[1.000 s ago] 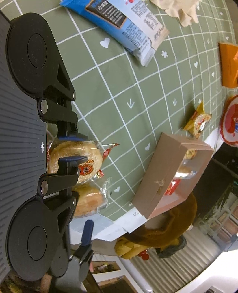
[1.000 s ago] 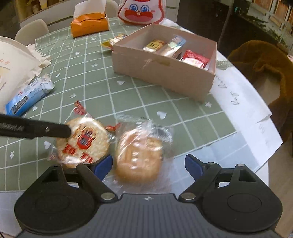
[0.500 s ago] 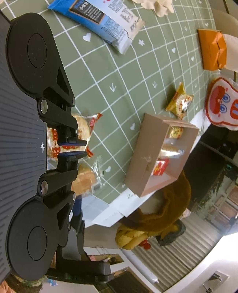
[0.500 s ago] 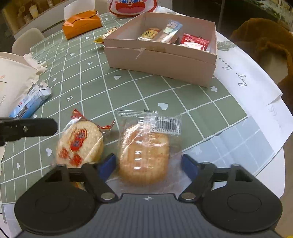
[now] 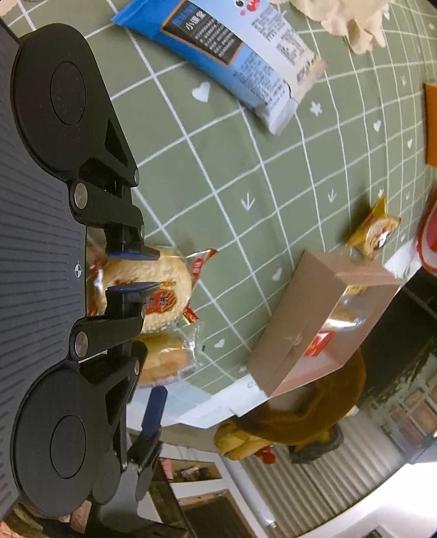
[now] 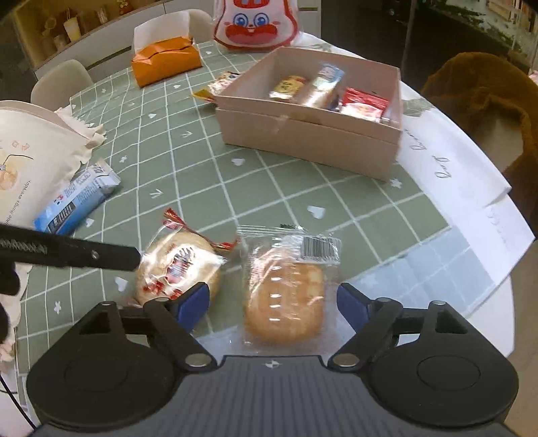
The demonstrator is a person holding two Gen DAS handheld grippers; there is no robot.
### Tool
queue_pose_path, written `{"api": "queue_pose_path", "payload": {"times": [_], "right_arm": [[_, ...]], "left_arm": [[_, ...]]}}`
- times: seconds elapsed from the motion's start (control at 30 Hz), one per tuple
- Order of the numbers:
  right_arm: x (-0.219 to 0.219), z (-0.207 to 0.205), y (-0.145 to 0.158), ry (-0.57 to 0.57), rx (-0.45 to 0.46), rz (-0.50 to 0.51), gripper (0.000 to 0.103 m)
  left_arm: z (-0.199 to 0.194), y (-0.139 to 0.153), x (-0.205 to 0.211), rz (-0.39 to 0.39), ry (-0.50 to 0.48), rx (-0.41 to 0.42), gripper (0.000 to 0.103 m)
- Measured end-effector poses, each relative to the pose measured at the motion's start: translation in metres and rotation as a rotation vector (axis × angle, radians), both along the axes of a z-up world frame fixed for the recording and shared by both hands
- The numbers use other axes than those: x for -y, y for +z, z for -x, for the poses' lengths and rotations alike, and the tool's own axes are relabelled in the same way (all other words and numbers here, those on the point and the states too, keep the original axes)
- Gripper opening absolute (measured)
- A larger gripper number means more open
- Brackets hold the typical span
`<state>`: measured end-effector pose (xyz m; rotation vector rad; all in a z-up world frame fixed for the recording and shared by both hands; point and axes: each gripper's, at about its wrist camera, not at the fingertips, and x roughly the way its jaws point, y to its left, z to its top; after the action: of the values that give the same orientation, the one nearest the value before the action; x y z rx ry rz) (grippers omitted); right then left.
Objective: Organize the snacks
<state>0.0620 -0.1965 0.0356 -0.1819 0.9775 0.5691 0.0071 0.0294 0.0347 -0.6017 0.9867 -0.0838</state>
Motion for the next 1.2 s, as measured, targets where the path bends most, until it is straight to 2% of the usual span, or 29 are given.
{"api": "queue_pose_path", "payload": {"times": [0.1, 0.2, 0.3, 0.37, 0.53, 0.67, 0.73, 0.8, 0.83, 0.9, 0.93, 1.03, 1.2], "right_arm": [[-0.011, -0.002, -0.012, 0.005, 0.006, 0.054, 0.084], [-0.007, -0.004, -0.014, -0.002, -0.007, 0.032, 0.085], [-0.006, -0.005, -0.015, -0.006, -0.014, 0.018, 0.085], [-0.006, -0.005, -0.016, -0.002, -0.009, 0.012, 0.086], [-0.001, -0.006, -0.019, 0.004, -0.007, -0.024, 0.086], [0.006, -0.009, -0.021, 0.003, -0.025, -0.067, 0.087], [0.008, -0.010, -0.022, 0.001, -0.027, -0.072, 0.087], [0.009, -0.010, -0.023, 0.002, -0.026, -0.064, 0.087], [0.010, -0.009, -0.023, 0.001, -0.028, -0.065, 0.087], [0.013, -0.010, -0.023, -0.006, -0.030, -0.067, 0.087], [0.014, -0.010, -0.022, -0.012, -0.029, -0.065, 0.087], [0.019, -0.011, -0.021, -0.021, -0.030, -0.059, 0.087], [0.024, -0.018, -0.020, -0.043, -0.050, -0.078, 0.087]], "left_arm": [[0.000, -0.006, -0.009, 0.039, 0.021, -0.014, 0.021], [0.001, -0.011, -0.018, 0.070, 0.030, -0.022, 0.025], [-0.004, -0.018, -0.017, 0.140, -0.015, -0.028, 0.028], [-0.007, -0.019, -0.013, 0.150, -0.042, -0.014, 0.049], [-0.016, -0.020, -0.003, 0.149, -0.082, 0.013, 0.071], [-0.024, -0.024, 0.002, 0.196, -0.086, 0.044, 0.091], [-0.029, -0.024, 0.005, 0.196, -0.076, 0.044, 0.090], [-0.032, -0.024, 0.008, 0.191, -0.075, 0.038, 0.082], [-0.034, -0.023, 0.012, 0.174, -0.085, 0.025, 0.075], [-0.034, -0.017, 0.022, 0.135, -0.118, 0.017, 0.047], [-0.031, -0.013, 0.026, 0.117, -0.132, 0.027, 0.022], [-0.026, -0.006, 0.033, 0.061, -0.130, 0.002, 0.023], [-0.019, 0.005, 0.037, -0.037, -0.131, 0.020, 0.022]]}}
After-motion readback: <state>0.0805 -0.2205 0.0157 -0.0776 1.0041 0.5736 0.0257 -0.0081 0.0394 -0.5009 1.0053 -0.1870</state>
